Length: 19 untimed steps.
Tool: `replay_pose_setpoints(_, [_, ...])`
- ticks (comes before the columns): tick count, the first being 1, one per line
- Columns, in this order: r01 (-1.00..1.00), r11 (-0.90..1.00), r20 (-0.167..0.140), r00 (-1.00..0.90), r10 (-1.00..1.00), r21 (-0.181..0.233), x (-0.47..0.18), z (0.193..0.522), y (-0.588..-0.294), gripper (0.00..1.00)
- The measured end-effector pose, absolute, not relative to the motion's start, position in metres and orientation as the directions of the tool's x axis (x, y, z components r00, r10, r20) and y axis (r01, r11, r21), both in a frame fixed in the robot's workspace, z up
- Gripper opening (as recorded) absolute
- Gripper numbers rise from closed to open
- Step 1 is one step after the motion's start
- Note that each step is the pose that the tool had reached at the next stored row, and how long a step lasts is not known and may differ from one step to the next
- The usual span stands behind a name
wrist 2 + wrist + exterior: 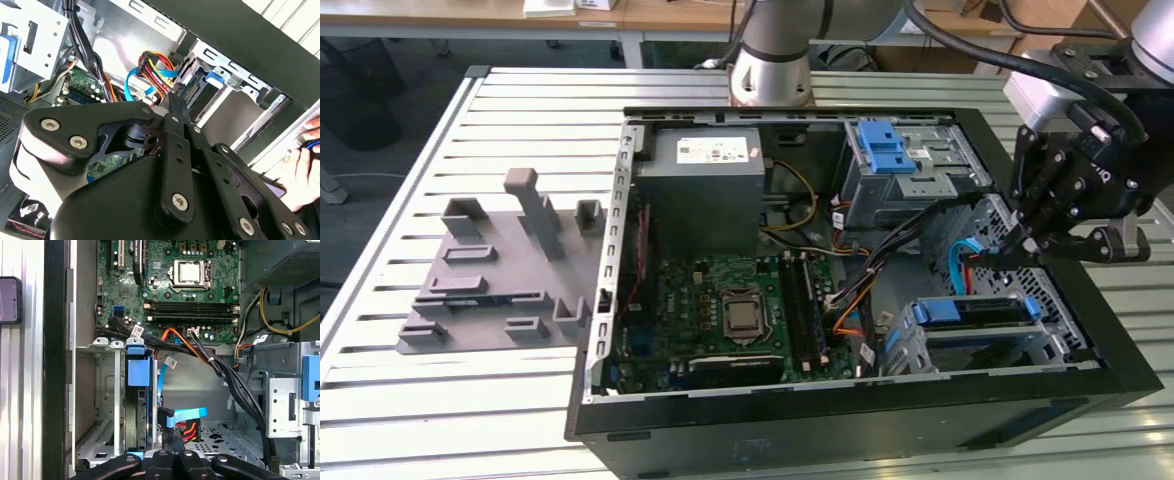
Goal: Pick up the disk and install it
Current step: 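Insert the first disk wire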
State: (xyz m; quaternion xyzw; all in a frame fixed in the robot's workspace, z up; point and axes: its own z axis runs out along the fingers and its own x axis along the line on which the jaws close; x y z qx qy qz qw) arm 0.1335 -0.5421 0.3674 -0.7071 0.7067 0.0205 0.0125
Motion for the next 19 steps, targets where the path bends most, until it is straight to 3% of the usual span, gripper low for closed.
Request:
replay_pose_setpoints(11, [-1.000,-0.001,-0.046,0.001,-0.999,0.011,0.1336,0.3670,-0.5420,0.11])
replay_pose_setpoints(12, [-1.000,-0.001,-0.046,0.001,-0.999,0.010,0.1335,0.3668,-0.5420,0.18])
replay_pose_setpoints(19, [-1.000,-0.001,-0.041,0.001,-0.999,0.004,0.1334,0.3620,-0.5420,0.19])
